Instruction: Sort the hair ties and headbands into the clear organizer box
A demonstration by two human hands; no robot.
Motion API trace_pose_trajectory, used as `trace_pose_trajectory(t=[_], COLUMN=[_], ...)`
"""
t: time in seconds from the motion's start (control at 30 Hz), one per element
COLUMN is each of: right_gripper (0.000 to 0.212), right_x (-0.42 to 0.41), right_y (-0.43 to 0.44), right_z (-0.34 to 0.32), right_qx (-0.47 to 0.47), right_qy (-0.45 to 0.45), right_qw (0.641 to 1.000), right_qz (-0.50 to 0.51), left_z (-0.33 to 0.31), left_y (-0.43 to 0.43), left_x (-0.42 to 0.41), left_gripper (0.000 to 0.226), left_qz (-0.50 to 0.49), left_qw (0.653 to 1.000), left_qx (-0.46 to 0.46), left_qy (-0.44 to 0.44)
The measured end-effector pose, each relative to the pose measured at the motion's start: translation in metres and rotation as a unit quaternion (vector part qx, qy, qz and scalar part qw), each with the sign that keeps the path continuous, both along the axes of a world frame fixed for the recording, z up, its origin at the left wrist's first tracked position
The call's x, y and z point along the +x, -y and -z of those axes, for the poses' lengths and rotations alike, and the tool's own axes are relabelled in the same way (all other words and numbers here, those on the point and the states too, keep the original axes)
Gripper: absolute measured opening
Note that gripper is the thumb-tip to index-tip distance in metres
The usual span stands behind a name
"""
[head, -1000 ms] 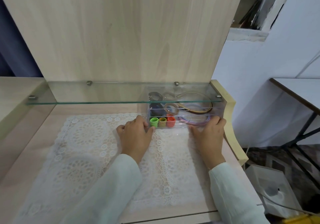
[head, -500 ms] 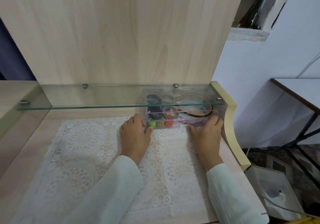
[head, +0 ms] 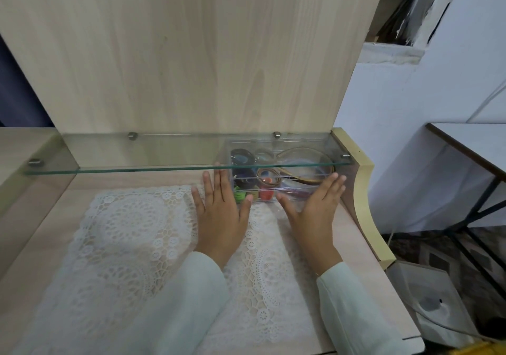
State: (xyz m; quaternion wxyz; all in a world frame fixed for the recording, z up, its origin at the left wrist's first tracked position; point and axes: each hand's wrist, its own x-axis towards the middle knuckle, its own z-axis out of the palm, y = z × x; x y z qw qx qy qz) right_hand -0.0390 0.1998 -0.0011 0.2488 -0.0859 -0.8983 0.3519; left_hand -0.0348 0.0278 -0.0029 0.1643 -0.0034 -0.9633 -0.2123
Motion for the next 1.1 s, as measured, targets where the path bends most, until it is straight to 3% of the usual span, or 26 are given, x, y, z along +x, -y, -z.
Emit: trace_pose_trajectory(t=[0.27, 0.63, 1.1], right_gripper=[0.128, 0.123, 0.124], right_x=[-0.007, -0.013, -0.019], right_y=[0.004, 0.003, 0.005], right_z=[0.002, 0.006, 0.007], right_qx=[-0.055, -0.060, -0.054], right_qy=[0.000, -0.015, -0.009], right_qw=[0.998, 0.998, 0.998], right_qz=[-0.033, -0.032, -0.025], left_z=[-0.003, -0.009, -0.006], left_y=[0.000, -0.005, 0.003], left_x=[-0.002, 0.001, -0.011], left_gripper=[0.055, 0.054, 0.046], left_qz=[0.005, 0.021, 0.035], left_qw=[0.997, 0.973, 0.964], left_qx=[0.083, 0.228, 0.257], left_qy=[-0.004, -0.005, -0.055])
